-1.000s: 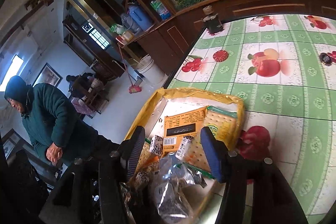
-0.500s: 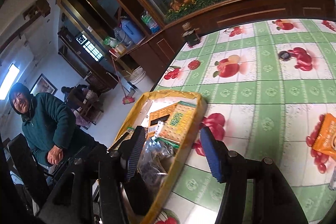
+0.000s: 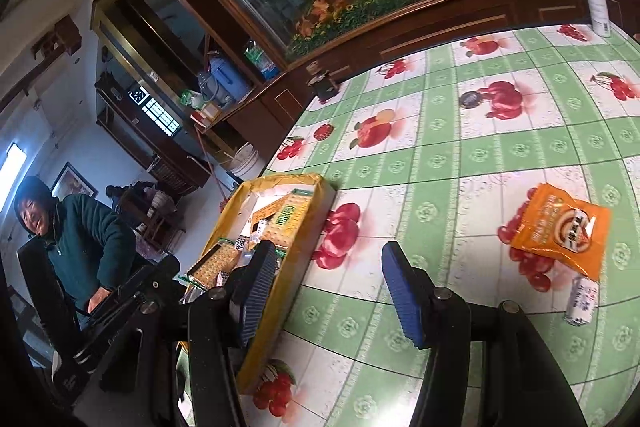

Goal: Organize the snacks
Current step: 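Move the left tool back toward the orange snack bag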

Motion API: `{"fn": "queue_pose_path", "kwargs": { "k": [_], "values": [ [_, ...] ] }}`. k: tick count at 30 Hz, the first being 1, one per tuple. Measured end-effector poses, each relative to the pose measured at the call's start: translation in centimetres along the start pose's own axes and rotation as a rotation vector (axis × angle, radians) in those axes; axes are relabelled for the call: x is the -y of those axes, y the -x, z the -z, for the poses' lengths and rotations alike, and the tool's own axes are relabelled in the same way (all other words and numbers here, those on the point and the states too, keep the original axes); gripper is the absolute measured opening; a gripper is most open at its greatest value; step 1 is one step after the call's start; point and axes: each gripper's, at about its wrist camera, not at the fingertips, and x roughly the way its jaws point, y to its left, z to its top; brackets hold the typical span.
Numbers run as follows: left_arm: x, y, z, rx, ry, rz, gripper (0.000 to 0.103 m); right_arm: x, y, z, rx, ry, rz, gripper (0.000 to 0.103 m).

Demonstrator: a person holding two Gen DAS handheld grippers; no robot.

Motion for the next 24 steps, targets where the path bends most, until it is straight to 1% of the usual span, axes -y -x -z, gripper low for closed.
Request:
{"fn": "queue_pose_path", "kwargs": {
  "k": [2,6,15,20,24],
  "values": [
    [0.3,0.1,0.1,0.001,-0.002,0.000,0.061,0.6,0.7,0.3,0.002,0.004,0.017,0.057],
    [1.2,0.1,0.5,-0.011,-0.002,0.024,0.060,2.6,2.5,1.2,0.014,-0.014,0.054,0.057],
    [4.6,0.4,1.7,-0.032,-0.061,0.085,0.060,7.1,6.4,2.3,0.044,-0.027,0.161,0.057],
    [7.1,0.6,2.3,-0.040,-0.096,0.128,0.060,9.1,8.0,3.5,0.045,0.004,0.262,0.057],
    [9.2,0.4,2.9,-0.059,-0.124,0.160,0.060,10.3,7.9,4.4,0.026,0.026,0.345,0.057]
  ]
}}
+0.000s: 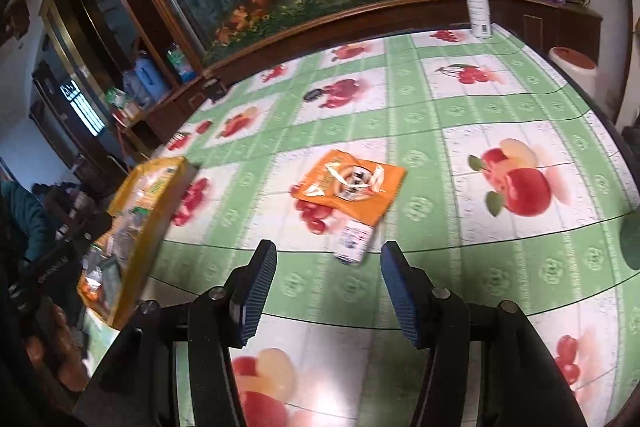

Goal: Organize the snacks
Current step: 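Move the left tool back toward the orange snack bag, then grasp the orange snack bag with the left tool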

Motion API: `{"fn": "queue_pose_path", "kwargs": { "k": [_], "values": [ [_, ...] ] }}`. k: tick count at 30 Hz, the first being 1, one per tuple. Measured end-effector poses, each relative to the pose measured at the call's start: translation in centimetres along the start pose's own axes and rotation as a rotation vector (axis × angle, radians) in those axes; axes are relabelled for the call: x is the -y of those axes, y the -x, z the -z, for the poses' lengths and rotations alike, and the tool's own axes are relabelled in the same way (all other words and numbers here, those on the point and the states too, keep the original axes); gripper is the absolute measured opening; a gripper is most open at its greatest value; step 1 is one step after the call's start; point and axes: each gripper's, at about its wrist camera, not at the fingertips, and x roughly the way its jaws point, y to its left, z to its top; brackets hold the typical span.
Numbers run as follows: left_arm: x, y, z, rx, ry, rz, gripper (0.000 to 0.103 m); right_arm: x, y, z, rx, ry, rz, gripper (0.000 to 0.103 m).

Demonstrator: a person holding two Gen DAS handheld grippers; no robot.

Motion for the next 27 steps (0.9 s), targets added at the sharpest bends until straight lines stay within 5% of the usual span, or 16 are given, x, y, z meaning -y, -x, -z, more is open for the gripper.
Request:
{"fn": "queue_pose_path", "kwargs": {
  "k": [9,13,17,24,27],
  "values": [
    [5.0,-2.2,-0.5,-0.056,-0.084,0.108,0.060,-1.4,-4.7,0.4,-0.096,0.118,0.146,0.050],
    [7.9,-3.3,-1.5,-0.067,-0.116,0.162,0.060,-1.3,-6.4,0.3,-0.125,0.169,0.206,0.020],
    [11.2,-4.7,-2.4,-0.070,-0.164,0.218,0.060,0.8,-5.3,-0.2,-0.098,0.109,0.179,0.020],
    [16.9,-7.5,-3.2,-0.020,-0.522,0.322,0.060,4.6,-1.8,-0.7,-0.041,0.004,0.111,0.020],
    [17.4,-8.2,-3.3,-0.034,-0.649,0.449,0.060,6.0,-1.2,-0.4,-0.040,-0.034,0.090,0.020]
  ]
}}
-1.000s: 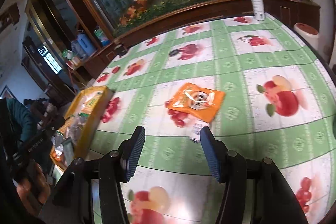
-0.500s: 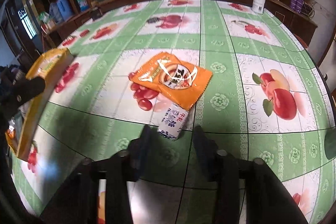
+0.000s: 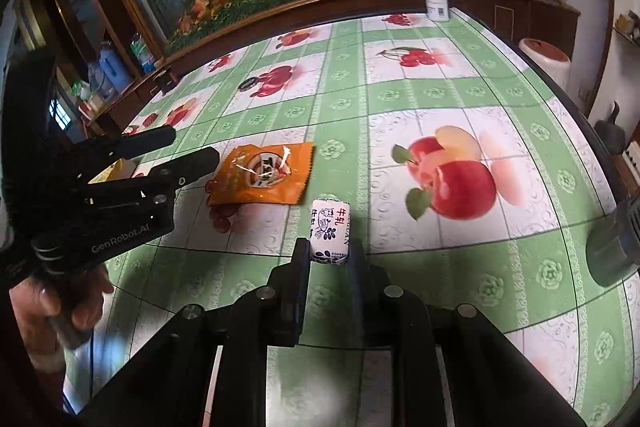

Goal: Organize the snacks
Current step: 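Grasp the orange snack bag with the left tool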

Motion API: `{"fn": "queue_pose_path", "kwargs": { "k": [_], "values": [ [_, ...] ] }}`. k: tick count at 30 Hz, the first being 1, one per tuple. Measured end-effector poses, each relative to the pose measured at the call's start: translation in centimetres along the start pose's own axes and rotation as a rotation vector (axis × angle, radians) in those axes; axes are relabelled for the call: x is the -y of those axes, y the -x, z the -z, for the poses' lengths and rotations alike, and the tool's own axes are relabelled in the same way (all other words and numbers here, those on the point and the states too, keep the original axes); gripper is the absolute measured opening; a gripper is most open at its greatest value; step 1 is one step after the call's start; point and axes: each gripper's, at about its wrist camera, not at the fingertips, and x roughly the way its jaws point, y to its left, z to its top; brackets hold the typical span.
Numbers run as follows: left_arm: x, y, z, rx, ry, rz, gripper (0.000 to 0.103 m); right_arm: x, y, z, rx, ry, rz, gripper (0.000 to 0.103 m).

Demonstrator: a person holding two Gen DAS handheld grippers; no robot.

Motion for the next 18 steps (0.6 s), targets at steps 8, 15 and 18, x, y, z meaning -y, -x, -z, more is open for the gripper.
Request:
{"fn": "queue_pose_path", "kwargs": {
  "k": [8,15,18],
  "values": [
    [1.7,-3.1,-0.1,-0.072,-0.217,0.101,0.060,2.0,0.1,-0.1,0.010,-0.065,-0.046,0.020],
    [3.0,-4.8,-1.6,-0.101,-0.280,0.114,0.062,2.2,0.4,-0.2,0.014,-0.088,-0.059,0.020],
    [3.3,-5.3,-2.0,-0.097,-0.238,0.104,0.056,2.0,0.6,-0.2,0.021,-0.088,-0.062,0.020]
  ]
}}
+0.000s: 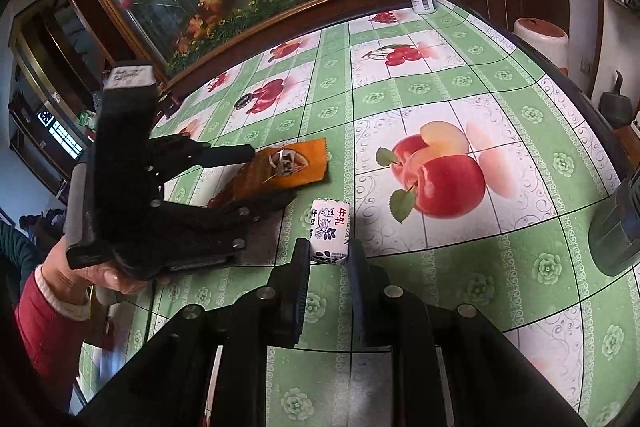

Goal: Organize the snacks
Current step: 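Grasp the orange snack bag with the left tool, then carry the orange bag and white packet over the tray with both tools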

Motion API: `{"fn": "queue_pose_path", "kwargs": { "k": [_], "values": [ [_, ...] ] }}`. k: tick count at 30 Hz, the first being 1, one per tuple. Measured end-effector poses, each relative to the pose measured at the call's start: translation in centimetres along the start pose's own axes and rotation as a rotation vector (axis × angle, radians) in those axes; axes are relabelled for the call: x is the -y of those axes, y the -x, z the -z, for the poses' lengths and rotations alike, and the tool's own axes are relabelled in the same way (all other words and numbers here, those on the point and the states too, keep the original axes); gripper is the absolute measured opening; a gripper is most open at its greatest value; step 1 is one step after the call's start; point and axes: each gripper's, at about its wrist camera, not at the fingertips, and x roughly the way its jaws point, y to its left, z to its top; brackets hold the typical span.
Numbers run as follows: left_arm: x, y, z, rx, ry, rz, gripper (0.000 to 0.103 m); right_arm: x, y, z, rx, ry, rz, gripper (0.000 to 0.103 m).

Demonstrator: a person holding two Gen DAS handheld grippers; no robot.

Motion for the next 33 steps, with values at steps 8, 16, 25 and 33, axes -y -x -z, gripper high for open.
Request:
{"fn": "queue_pose_path", "kwargs": {
  "k": [8,16,25,33],
  "values": [
    [1.1,0.7,0.5,0.015,0.084,0.018,0.023,-0.8,1.0,0.0,0.017,0.007,0.007,0.020],
    [-0.5,5.2,4.7,0.063,0.317,-0.017,0.014,-2.9,2.7,0.0,0.047,0.037,-0.020,0.020],
    [-4.6,12.8,13.1,0.121,0.680,-0.190,0.014,-8.7,2.5,0.2,0.029,0.105,-0.145,0.019],
    [-8.6,18.6,20.3,0.133,0.923,-0.357,0.014,-18.2,0.5,0.8,-0.048,0.202,-0.316,0.019]
  ]
}}
